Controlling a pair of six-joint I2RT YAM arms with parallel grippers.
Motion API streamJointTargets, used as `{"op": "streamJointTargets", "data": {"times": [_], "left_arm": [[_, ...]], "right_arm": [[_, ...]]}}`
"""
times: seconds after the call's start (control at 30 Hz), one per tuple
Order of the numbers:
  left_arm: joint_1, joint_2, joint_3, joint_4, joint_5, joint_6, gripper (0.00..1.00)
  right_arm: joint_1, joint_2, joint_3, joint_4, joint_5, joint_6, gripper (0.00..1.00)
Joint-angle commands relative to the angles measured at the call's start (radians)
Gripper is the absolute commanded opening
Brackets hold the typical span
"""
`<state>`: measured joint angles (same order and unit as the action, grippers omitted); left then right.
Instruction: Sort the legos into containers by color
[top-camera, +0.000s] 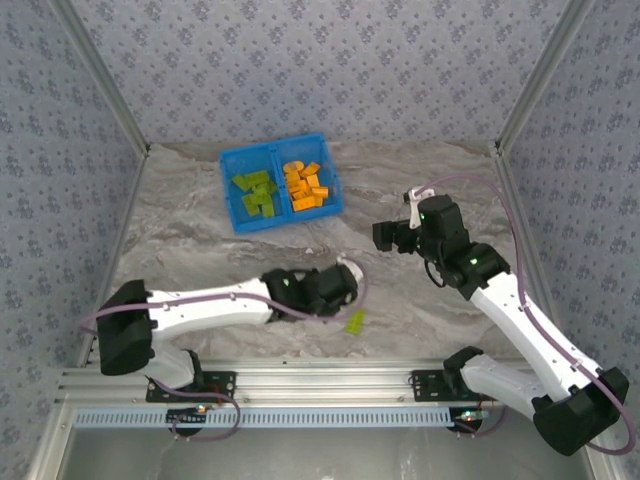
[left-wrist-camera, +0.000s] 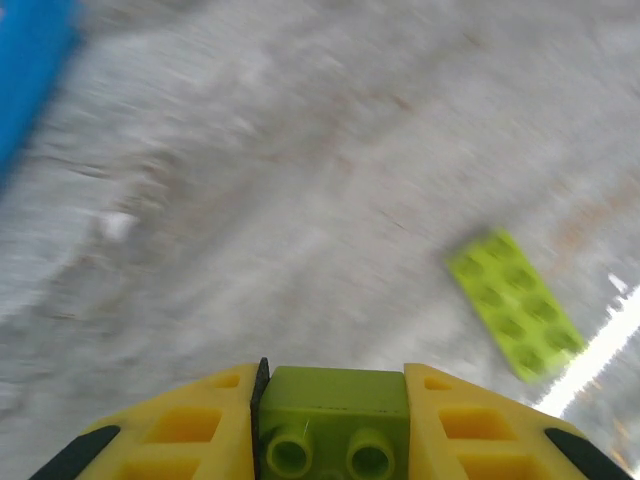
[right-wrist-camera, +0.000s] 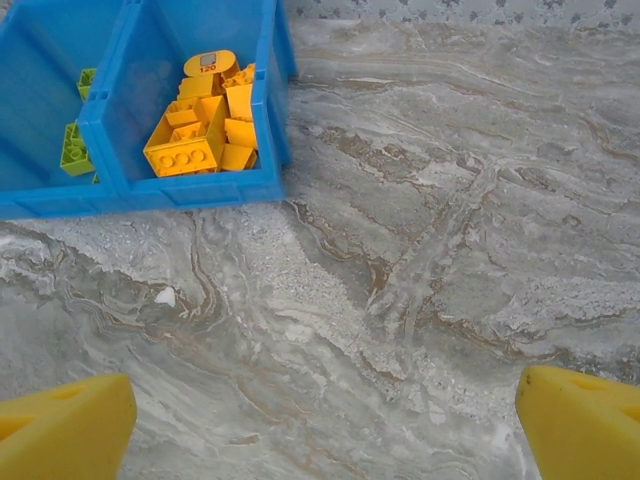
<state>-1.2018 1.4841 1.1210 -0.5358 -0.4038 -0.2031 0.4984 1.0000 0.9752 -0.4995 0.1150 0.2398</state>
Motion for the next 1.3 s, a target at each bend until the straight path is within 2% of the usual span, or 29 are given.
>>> {"op": "streamJointTargets", "data": {"times": [0.0,0.2,0.3,0.5,0.73,0.9,1.1,1.27], "left_arm": [[0.153,-0.035,0.104,-0.059,-0.059,0.102,0.19],[0.496,0.029,0.278,-0.036,0.020,0.092,0.15],[0.612,0.107,0.364,-0.040,0.058,0.077,0.14],[0.767,0.292,0.506,-0.050,0.155,0.025,0.13],[0.867,0.445,0.554,-0.038,0.272,-0.038,0.14],[0.885,0.503,0.564,-0.038,0.330,-0.065,0.21],[0.886,0.456,0.523,0.004,0.353,-0.069,0.35],[0.884,0.359,0.472,0.037,0.367,-0.065,0.41]], "right_arm": [[-0.005,-0.018,0.043,-0.029,-0.014,0.029,1.00],[-0.006,-0.024,0.044,-0.049,-0.012,0.060,1.00],[-0.004,-0.031,0.043,-0.066,-0.008,0.070,1.00],[-0.002,-0.043,0.047,-0.090,-0.005,0.082,1.00],[-0.001,-0.064,0.053,-0.129,0.009,0.083,1.00],[0.000,-0.065,0.051,-0.140,0.005,0.084,1.00],[0.000,-0.066,0.054,-0.137,0.003,0.088,1.00],[0.000,-0.063,0.054,-0.131,0.003,0.091,1.00]]}}
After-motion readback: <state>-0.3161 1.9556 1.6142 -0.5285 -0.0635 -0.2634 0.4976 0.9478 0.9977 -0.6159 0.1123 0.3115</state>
